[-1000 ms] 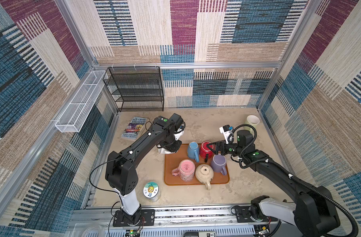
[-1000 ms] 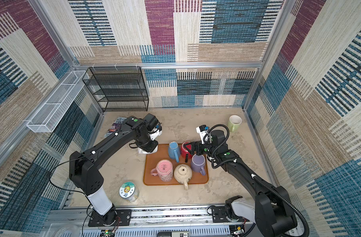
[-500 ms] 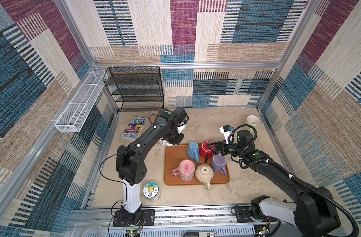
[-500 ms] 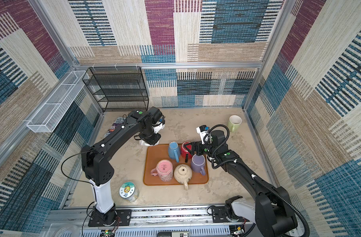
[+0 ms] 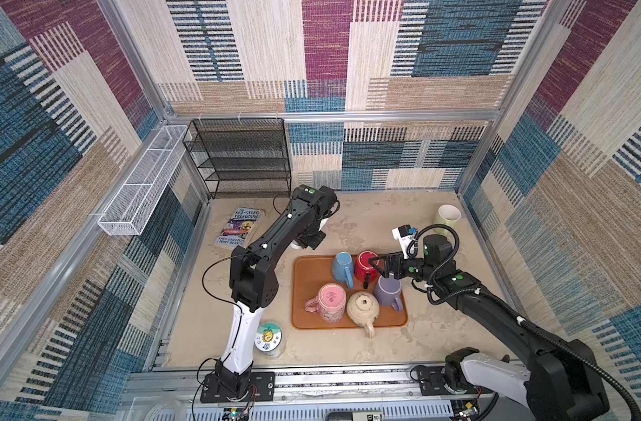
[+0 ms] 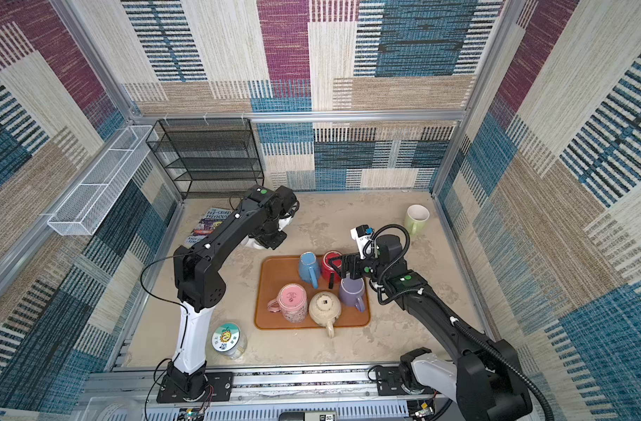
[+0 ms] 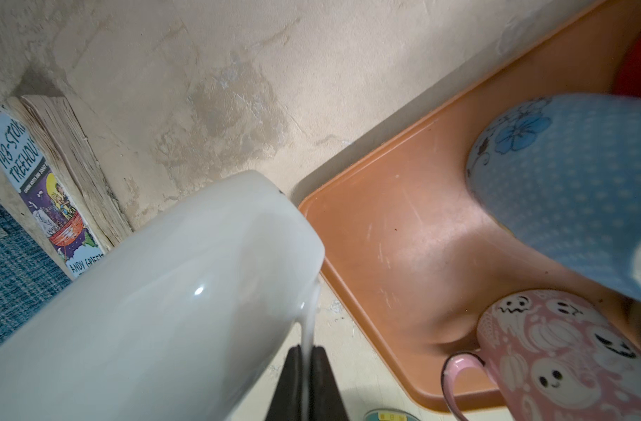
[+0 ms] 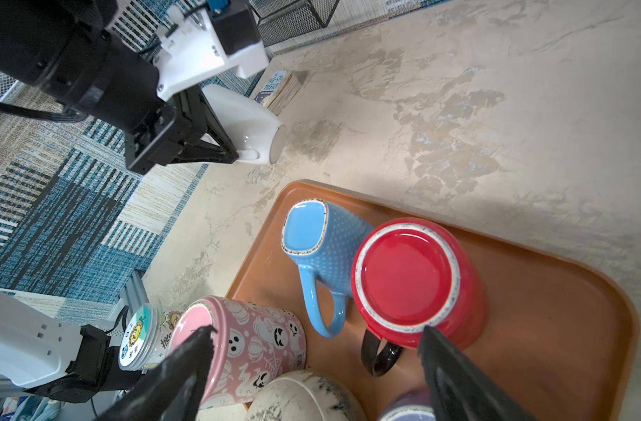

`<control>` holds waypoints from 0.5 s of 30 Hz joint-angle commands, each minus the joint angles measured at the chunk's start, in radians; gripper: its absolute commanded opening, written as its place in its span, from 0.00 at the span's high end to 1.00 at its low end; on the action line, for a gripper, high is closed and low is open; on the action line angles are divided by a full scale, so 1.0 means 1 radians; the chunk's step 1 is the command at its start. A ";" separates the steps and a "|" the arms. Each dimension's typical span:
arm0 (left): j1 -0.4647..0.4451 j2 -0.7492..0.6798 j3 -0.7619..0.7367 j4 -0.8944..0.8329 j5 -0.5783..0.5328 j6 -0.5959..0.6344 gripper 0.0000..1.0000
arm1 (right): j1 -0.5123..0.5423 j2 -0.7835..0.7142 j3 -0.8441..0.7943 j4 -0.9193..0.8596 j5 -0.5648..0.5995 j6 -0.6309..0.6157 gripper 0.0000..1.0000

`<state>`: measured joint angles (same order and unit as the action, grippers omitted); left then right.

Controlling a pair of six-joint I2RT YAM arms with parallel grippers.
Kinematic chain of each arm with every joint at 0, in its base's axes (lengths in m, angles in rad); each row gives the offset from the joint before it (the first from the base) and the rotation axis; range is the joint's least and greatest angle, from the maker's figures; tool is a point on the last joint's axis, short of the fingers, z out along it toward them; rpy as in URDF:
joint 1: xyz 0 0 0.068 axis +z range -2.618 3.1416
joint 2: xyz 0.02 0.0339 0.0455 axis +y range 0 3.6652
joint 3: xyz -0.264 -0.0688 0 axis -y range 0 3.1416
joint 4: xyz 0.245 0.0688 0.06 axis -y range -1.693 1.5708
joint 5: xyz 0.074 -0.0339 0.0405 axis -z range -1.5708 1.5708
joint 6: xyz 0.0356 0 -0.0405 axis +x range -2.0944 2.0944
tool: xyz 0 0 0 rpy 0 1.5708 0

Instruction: Turn the mug right side up

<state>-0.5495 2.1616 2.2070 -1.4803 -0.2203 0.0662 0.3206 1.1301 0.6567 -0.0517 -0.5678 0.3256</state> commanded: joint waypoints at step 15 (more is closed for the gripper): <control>0.039 -0.552 -0.750 0.808 0.569 -0.247 1.00 | 0.001 -0.013 0.011 0.003 -0.017 0.023 0.10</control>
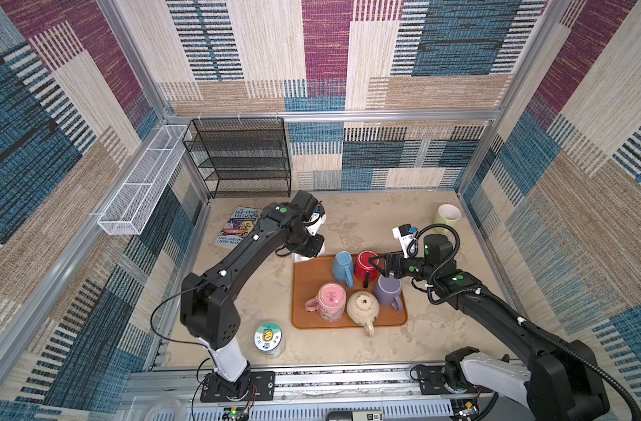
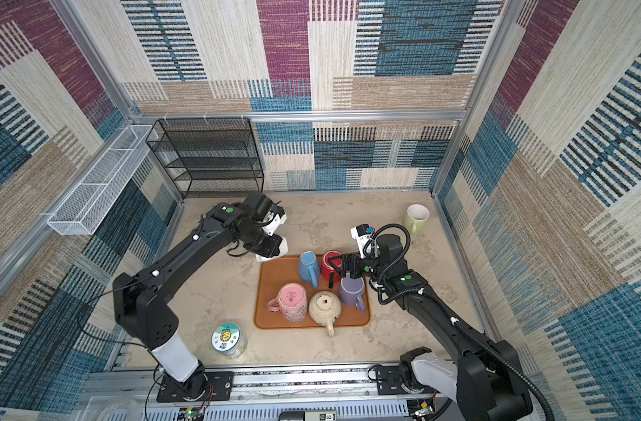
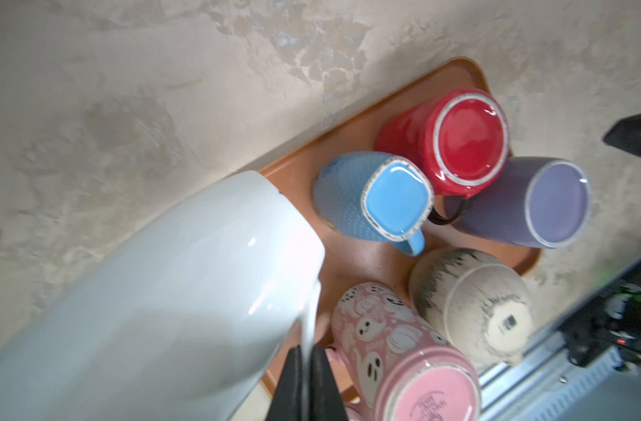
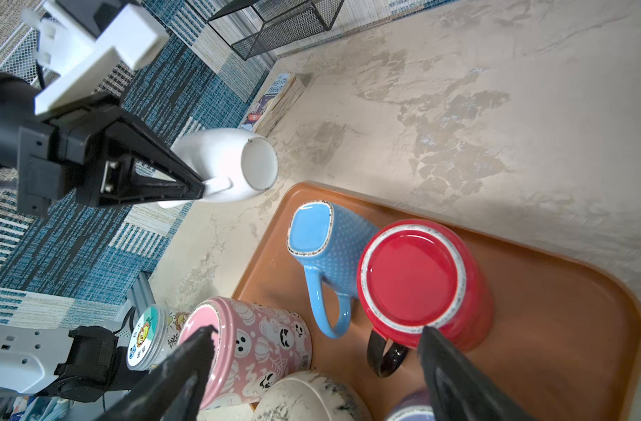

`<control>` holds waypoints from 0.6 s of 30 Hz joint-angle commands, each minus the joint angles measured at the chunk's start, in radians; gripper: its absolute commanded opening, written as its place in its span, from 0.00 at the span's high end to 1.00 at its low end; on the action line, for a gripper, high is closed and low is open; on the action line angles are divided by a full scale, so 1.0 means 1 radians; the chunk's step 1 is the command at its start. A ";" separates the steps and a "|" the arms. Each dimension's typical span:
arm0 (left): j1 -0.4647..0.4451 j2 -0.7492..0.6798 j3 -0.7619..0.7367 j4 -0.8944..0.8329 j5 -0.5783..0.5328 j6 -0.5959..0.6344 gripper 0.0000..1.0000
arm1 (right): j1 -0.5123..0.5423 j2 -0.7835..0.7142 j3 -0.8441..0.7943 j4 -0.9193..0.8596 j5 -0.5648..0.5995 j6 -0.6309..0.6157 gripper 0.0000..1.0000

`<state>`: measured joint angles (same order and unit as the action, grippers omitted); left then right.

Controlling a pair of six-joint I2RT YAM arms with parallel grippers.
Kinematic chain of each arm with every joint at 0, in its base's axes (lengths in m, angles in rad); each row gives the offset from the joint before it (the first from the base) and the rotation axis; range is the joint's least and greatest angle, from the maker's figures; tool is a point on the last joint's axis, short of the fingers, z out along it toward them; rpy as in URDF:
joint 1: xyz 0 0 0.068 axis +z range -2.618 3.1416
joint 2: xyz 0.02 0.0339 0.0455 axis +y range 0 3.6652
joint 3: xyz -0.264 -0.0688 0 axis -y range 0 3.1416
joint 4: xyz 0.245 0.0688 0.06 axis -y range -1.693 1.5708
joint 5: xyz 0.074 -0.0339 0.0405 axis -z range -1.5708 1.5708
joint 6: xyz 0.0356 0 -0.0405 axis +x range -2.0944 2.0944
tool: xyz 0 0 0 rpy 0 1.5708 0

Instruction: Turn the mug right side up

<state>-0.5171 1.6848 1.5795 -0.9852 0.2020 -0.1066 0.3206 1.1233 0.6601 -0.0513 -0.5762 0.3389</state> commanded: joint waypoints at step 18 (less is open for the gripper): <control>0.131 -0.272 -0.967 1.585 0.421 -0.409 1.00 | 0.018 0.024 0.013 0.021 -0.065 0.030 0.11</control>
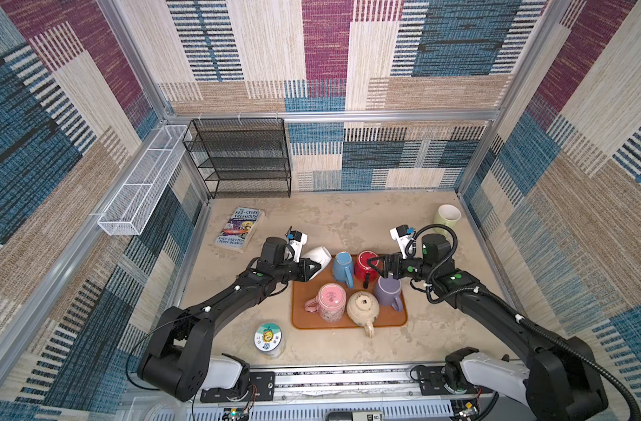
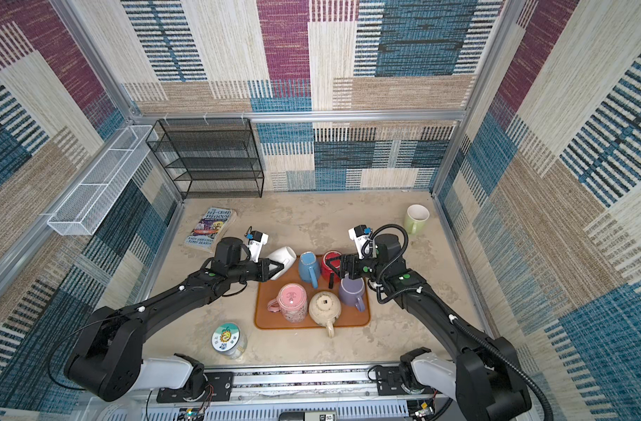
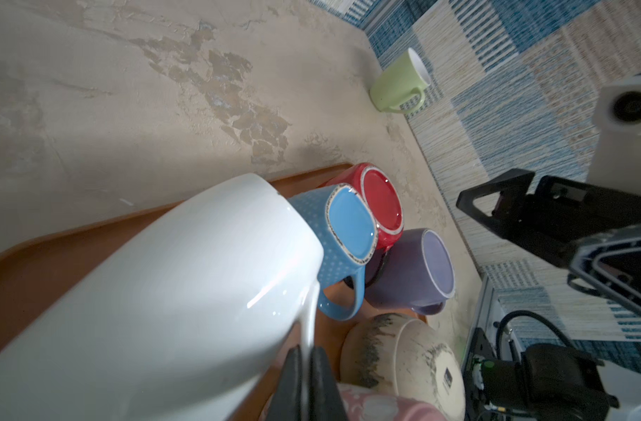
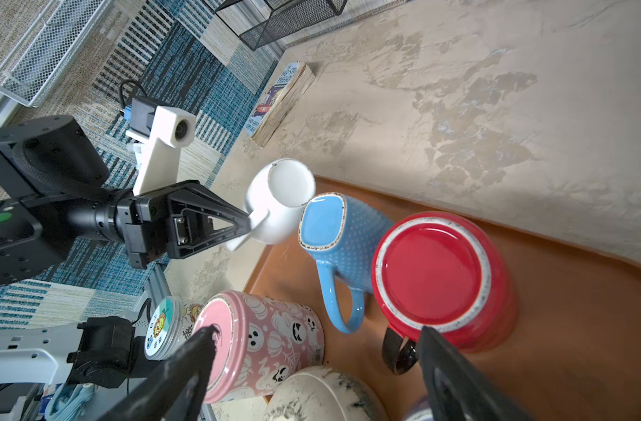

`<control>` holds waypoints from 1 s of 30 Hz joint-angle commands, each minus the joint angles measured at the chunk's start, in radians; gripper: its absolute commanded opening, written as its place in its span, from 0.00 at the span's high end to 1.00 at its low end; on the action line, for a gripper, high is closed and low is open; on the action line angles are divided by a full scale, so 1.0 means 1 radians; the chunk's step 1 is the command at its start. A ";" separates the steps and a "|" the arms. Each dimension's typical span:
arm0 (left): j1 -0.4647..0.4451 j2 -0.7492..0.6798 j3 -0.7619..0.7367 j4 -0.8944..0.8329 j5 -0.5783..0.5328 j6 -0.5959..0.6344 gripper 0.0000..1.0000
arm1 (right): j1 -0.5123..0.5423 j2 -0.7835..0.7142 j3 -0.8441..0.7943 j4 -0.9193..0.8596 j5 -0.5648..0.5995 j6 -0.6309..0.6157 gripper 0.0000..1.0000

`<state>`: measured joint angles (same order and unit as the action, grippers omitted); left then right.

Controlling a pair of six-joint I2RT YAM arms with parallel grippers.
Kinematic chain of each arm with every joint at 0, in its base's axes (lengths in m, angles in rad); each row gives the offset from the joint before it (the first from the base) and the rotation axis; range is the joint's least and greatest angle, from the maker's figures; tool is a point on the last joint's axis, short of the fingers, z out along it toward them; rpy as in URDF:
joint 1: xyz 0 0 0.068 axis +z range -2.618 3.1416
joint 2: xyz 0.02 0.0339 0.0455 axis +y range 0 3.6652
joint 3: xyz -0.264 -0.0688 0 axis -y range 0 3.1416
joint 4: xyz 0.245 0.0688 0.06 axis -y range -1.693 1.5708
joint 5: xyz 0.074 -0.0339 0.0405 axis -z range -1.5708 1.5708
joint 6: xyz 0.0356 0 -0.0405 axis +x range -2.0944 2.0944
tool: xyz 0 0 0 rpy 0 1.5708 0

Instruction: Turn the mug right side up

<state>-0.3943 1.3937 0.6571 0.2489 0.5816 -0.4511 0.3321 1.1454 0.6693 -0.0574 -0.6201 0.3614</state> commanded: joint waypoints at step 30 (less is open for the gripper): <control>0.051 0.398 -0.345 1.162 0.111 -0.254 0.88 | 0.082 0.115 0.145 -0.044 0.066 -0.021 0.12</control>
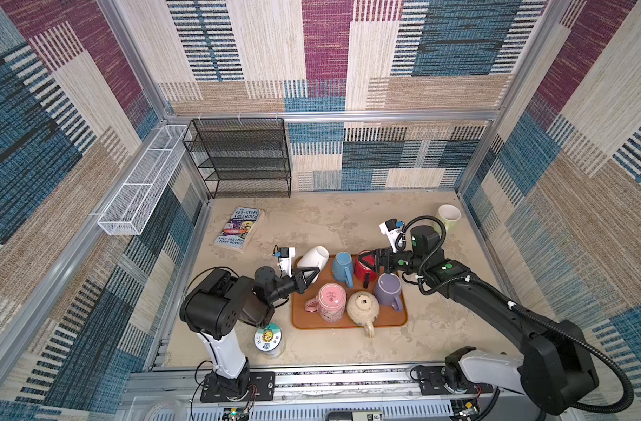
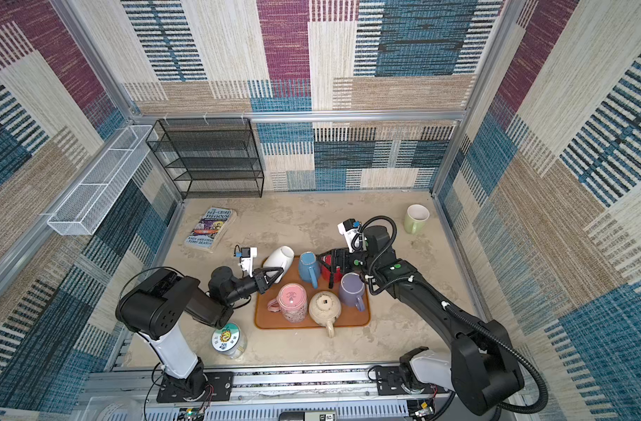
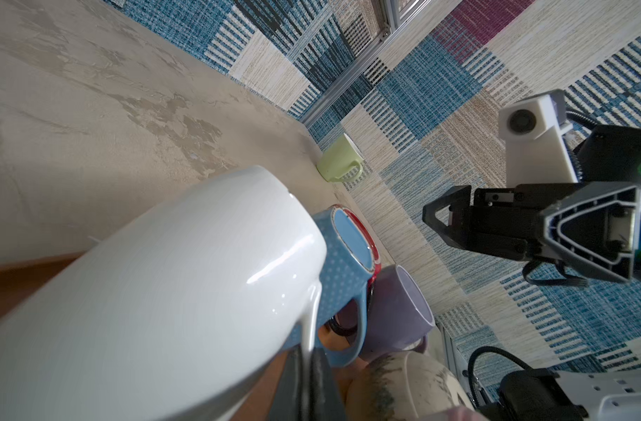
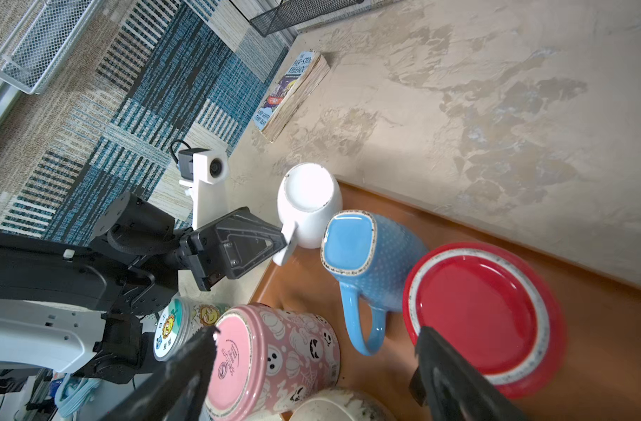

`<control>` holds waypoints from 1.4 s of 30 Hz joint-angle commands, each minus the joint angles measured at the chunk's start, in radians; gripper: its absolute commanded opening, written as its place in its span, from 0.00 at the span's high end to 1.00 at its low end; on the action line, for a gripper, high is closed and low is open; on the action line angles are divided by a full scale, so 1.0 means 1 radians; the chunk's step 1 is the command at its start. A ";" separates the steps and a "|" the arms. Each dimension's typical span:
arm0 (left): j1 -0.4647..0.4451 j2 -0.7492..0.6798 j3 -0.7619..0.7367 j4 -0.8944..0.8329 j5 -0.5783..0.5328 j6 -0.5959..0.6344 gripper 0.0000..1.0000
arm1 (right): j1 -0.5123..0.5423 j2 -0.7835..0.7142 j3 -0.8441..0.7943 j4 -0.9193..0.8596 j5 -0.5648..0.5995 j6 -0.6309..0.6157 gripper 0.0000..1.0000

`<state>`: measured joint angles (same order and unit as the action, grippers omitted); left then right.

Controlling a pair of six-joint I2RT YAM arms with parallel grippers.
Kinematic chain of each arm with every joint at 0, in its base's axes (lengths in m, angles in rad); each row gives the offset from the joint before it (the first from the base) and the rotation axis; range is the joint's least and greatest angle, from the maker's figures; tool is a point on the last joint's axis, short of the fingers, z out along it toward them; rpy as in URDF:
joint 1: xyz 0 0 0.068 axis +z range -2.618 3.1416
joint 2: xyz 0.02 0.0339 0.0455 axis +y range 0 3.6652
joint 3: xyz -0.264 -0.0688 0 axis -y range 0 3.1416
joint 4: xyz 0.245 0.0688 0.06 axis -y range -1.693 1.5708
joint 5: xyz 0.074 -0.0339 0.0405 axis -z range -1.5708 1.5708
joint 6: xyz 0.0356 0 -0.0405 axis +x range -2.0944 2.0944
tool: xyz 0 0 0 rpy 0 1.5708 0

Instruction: Turn the mug right side up

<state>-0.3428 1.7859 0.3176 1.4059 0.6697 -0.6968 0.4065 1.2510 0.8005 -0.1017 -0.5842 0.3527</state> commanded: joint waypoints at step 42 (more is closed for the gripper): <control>-0.040 -0.457 0.154 -1.136 -0.336 0.274 0.38 | 0.144 0.151 0.218 -0.182 0.274 -0.074 0.12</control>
<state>-0.3840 1.3327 0.4351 0.5377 0.4366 -0.5121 0.5488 1.3983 1.0126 -0.3038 -0.3195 0.2714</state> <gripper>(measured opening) 0.615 0.879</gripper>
